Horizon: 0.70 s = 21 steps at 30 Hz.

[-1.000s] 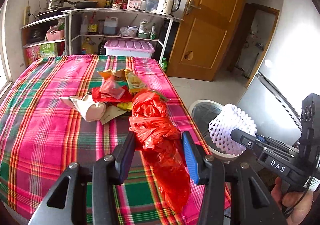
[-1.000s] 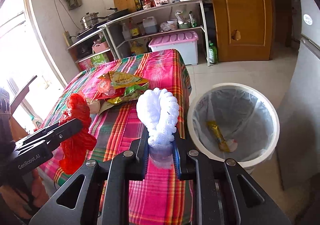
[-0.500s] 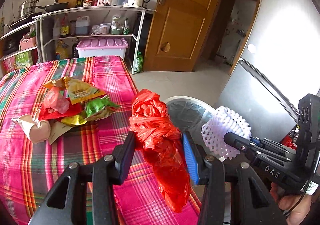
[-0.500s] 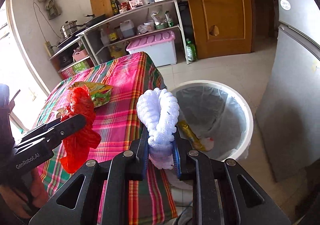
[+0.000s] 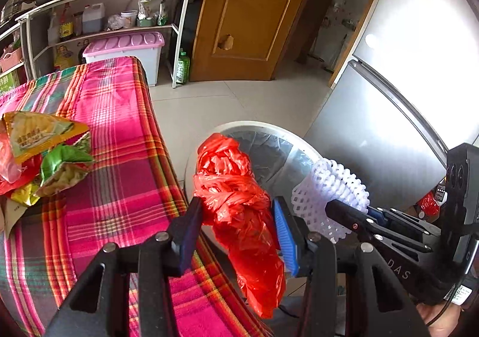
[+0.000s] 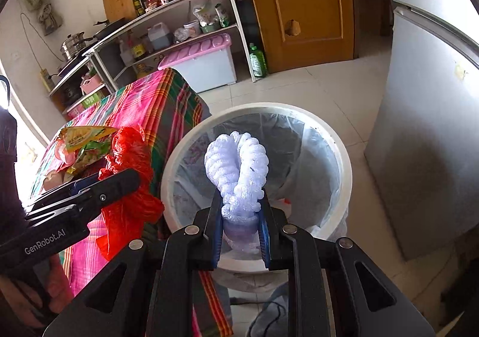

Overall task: Collect trash
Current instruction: 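Carry foam net and red bag over the bin and release both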

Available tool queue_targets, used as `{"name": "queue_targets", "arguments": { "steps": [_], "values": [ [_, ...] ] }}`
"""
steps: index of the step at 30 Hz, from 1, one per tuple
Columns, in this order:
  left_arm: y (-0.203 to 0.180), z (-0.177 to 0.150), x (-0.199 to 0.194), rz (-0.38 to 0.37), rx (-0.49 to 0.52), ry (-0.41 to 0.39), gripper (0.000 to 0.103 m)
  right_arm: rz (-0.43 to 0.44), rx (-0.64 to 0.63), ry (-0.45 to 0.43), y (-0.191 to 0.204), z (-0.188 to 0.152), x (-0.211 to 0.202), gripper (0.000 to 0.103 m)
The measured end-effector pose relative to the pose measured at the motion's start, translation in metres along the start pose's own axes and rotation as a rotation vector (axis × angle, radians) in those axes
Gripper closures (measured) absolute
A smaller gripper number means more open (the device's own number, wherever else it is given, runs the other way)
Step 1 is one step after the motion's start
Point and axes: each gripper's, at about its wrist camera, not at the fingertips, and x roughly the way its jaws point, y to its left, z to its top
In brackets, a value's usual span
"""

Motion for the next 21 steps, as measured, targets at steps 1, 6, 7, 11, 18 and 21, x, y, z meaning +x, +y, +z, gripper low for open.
{"name": "queue_targets", "arguments": {
  "steps": [1,6,7,11,18,21],
  "values": [
    [-0.001,0.001,0.005,-0.004,0.001,0.011,0.053,-0.004,0.006,0.005,-0.001,0.001,0.005,0.082],
    [-0.004,0.000,0.023,-0.014,0.006,0.050,0.051,-0.006,0.041,0.025,-0.011,0.002,0.019,0.081],
    [-0.004,0.000,0.027,-0.017,0.002,0.058,0.051,-0.005,0.046,0.030,-0.012,0.002,0.022,0.079],
    [-0.003,0.000,0.039,-0.023,-0.012,0.075,0.050,-0.010,0.052,0.043,-0.019,-0.001,0.029,0.078],
    [0.005,0.000,0.037,-0.040,-0.045,0.064,0.050,-0.014,0.054,0.040,-0.021,-0.002,0.031,0.066],
    [0.008,-0.001,0.028,-0.044,-0.047,0.048,0.050,-0.011,0.054,0.031,-0.018,-0.002,0.028,0.061]
  ]
}}
